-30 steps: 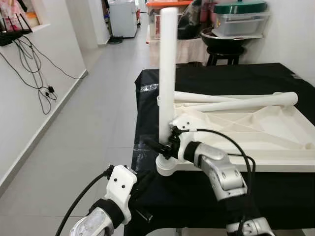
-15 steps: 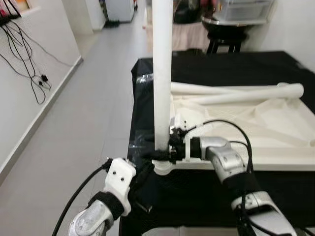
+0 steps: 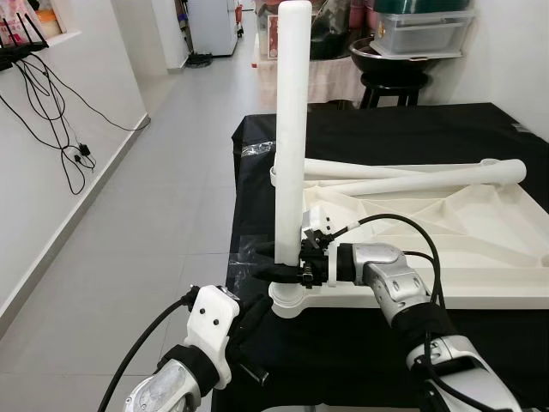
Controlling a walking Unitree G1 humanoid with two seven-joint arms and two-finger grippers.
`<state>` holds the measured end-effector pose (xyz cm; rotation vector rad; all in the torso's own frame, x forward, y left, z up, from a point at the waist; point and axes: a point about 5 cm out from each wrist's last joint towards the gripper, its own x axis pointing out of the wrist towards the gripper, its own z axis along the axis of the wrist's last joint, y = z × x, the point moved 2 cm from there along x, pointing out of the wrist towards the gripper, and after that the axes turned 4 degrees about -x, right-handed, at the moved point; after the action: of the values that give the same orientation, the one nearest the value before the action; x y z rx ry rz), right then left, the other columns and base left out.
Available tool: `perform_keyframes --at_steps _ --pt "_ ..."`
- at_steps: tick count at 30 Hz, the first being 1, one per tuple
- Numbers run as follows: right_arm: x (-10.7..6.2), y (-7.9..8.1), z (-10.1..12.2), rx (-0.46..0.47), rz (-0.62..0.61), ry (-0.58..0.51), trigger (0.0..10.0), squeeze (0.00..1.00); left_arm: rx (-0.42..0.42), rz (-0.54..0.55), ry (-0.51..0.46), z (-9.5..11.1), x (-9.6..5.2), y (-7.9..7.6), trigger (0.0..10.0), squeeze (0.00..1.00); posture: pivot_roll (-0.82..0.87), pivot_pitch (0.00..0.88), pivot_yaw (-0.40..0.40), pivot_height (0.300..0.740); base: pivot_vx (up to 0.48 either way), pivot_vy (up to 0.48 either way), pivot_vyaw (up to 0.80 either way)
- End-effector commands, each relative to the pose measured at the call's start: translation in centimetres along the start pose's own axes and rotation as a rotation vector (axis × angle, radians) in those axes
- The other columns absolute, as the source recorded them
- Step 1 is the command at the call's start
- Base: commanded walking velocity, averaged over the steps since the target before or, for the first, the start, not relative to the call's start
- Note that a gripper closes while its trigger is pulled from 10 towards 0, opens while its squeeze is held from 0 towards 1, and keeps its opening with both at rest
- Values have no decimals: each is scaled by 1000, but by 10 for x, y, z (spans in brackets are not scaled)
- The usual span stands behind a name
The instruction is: Building children table
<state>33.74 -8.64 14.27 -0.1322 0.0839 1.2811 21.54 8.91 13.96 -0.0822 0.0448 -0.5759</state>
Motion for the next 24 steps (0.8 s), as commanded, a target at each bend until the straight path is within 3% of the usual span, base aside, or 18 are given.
perform_keyframes --at_steps 1,2,3,4,6,7,11,13,14,17,18,19,20,21,22,24 --pt "-2 -4 -1 -6 -94 26 0 0 -18 2 18 -4 0 1 10000 0 -6 12 14 740 0 0 0" --pt "-2 -4 -1 -6 -94 26 0 0 -18 2 18 -4 0 1 10000 0 -6 12 14 740 0 0 0" --pt "0 -8 -6 44 -387 28 0 0 -22 2 18 -4 -1 1 10000 0 -11 23 2 740 0 0 0" --pt "1 10 -23 103 -564 71 0 0 -27 3 18 -4 -2 2 10000 0 -19 35 8 740 0 0 0" --pt "-3 33 -36 166 -740 122 0 0 -33 4 19 -4 -3 2 10000 0 -19 35 8 740 0 0 0" --pt "-3 37 -38 168 -733 127 0 0 -33 4 19 -4 -3 2 10000 0 -19 35 8 740 0 0 0" --pt "1 20 -33 96 -684 141 0 0 -33 -4 23 -4 -2 2 10000 0 -34 28 36 740 0 0 0" --pt "5 21 -25 49 -645 123 0 0 -34 -20 26 -4 -1 1 10000 0 -23 32 28 740 0 0 0" --pt "6 20 -23 48 -639 111 10000 0 -38 -20 25 -4 0 1 10000 0 -28 30 27 740 0 0 0" --pt "8 22 -18 70 -611 86 10000 0 -44 -17 22 -4 0 1 10000 0 -22 32 26 740 0 0 0" --pt "9 23 -14 84 -596 70 10000 910 -45 -16 21 -4 0 1 10000 0 -22 32 26 740 0 0 0" --pt "9 23 -14 84 -596 70 10000 910 -45 -16 21 -4 0 1 10000 0 -22 32 26 740 0 0 0" --pt "12 27 -7 81 -511 42 10000 1000 -45 -16 21 -3 1 1 10000 0 -16 31 22 740 0 0 0" --pt "12 27 -7 81 -511 42 10000 1000 -45 -16 21 -3 1 1 10000 0 -16 31 22 740 0 0 0" --pt "17 35 9 12 -320 -2 10000 1000 -46 -17 21 -3 2 0 10000 0 -14 29 20 740 0 0 0" --pt "17 37 13 -15 -263 -12 10000 1000 -46 -18 21 -3 2 0 10000 0 -11 28 19 740 0 0 0"
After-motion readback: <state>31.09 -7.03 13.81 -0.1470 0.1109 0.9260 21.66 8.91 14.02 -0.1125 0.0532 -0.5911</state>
